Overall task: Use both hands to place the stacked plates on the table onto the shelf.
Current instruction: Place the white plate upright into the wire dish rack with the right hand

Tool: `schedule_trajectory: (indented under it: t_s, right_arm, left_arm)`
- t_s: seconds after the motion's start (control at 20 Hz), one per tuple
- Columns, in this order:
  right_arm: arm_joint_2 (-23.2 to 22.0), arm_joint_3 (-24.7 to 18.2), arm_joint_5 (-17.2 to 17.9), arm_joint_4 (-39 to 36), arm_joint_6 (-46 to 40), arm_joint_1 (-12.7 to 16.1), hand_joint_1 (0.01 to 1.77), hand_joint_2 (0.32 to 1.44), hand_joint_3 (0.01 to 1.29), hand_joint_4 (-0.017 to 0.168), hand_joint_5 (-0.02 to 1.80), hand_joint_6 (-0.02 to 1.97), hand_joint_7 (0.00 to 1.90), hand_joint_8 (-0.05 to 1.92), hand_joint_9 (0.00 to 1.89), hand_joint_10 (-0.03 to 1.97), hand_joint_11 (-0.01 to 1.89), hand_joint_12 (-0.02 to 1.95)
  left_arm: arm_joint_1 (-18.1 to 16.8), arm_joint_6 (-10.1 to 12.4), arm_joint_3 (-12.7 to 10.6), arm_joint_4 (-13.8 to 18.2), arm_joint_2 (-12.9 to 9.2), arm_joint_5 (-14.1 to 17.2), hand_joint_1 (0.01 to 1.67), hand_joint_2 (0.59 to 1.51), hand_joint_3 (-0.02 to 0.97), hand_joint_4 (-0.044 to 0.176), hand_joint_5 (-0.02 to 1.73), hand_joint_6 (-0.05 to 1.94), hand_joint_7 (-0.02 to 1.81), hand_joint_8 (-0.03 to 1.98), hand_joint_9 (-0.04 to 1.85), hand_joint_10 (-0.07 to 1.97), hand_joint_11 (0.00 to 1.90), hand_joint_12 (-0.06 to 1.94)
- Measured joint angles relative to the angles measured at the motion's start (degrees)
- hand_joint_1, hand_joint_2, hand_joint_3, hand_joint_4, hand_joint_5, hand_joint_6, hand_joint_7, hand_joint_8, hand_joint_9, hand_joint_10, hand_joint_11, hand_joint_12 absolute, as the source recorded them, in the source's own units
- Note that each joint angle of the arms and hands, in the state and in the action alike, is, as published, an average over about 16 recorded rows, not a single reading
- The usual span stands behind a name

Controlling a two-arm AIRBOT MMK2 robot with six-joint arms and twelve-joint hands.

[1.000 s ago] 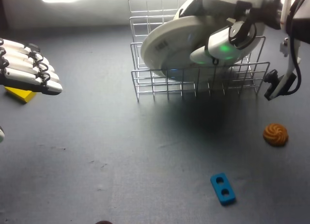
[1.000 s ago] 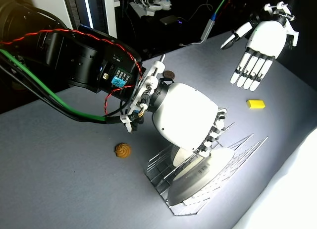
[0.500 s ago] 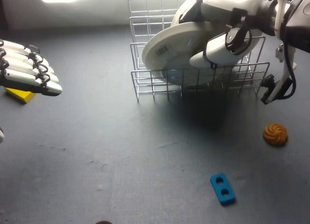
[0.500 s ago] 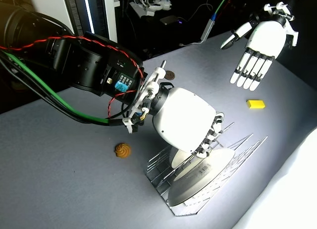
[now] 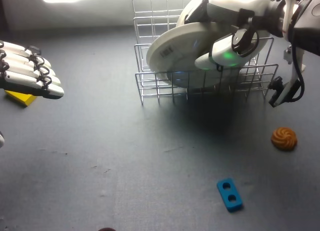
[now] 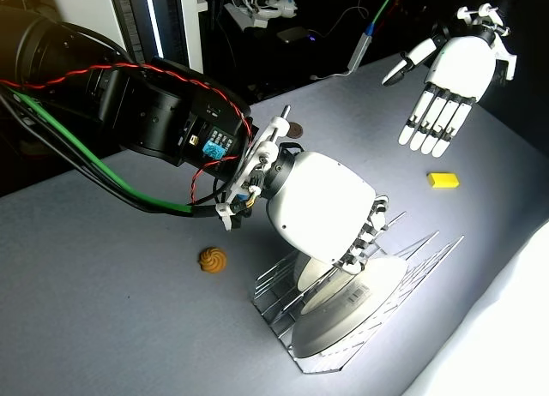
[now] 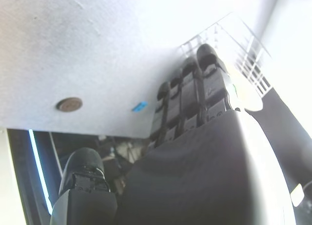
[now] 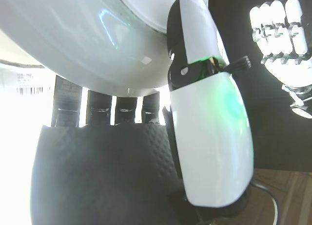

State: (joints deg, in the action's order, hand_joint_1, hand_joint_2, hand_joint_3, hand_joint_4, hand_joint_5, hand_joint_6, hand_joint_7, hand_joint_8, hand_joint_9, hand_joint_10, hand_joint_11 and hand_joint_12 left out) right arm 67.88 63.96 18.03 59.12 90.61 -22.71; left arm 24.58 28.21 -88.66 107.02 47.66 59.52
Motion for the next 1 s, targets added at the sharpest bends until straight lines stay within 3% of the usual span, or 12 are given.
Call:
schedule_trajectory:
  t_s: [0.3,1.0]
  right_arm:
    - [0.00,0.00,0.22,-0.14,0.43,-0.07,1.23,1.07,0.01,-0.006,0.76,1.19,0.92,1.02,0.98,0.50,0.70,1.34]
    - [-0.03,0.00,0.54,-0.42,0.65,0.01,1.09,1.09,0.01,-0.008,0.72,0.14,0.89,0.07,0.91,0.35,0.48,1.35]
  left_arm:
    - [0.00,0.00,0.09,0.00,0.00,-0.02,0.02,1.121,0.021,0.000,0.07,0.01,0.10,0.00,0.11,0.01,0.02,0.26]
    - [0.00,0.00,0.17,-0.01,0.00,-0.06,0.01,1.122,0.021,0.000,0.07,0.01,0.10,0.00,0.10,0.01,0.02,0.24]
